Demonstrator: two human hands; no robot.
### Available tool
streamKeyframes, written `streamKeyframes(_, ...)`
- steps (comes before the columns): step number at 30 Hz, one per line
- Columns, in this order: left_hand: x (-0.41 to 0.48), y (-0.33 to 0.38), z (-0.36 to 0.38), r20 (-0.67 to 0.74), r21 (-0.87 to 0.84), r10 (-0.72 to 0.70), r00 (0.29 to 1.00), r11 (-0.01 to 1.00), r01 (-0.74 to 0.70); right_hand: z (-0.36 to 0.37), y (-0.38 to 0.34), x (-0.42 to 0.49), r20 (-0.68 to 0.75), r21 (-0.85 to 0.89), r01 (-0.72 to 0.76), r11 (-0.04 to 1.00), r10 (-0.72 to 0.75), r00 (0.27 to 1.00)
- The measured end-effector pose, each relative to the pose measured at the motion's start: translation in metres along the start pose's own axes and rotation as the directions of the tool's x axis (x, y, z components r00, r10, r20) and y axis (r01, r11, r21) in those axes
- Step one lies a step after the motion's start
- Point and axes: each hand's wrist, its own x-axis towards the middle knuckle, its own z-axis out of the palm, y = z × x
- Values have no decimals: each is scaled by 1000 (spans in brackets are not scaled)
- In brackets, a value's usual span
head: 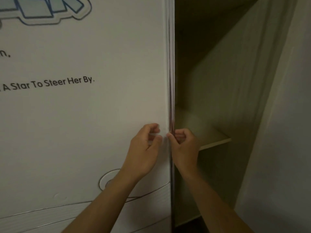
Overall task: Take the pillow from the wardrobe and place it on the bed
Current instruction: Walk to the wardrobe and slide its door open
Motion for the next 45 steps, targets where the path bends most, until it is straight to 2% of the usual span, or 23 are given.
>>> streamKeyframes(5, -1, 5, 8, -76, 26, 2, 997, 1000, 0, -9, -2, 4, 40, 28, 45, 999, -46, 998)
streamKeyframes(13, -1, 6, 22, -169, 134, 41, 985, 991, -18, -14, 5, 14, 133, 114, 34, 993, -49, 990)
streamKeyframes(24, 6, 19, 67, -289, 51, 20, 957, 999, -5, -42, 10, 42, 381, 201, 65, 978, -139, 914)
streamKeyframes(28, 8, 23, 76, -351, 80, 19, 936, 997, 9, -45, 9, 48, 413, 223, 52, 973, -143, 899)
streamKeyframes(31, 8, 25, 81, -387, 111, 23, 922, 994, 22, -46, 9, 54, 436, 264, -11, 965, -109, 893)
streamKeyframes(45, 21, 52, 147, -460, 168, 14, 888, 983, 72, -81, 44, 105, 585, 351, -84, 933, -148, 798)
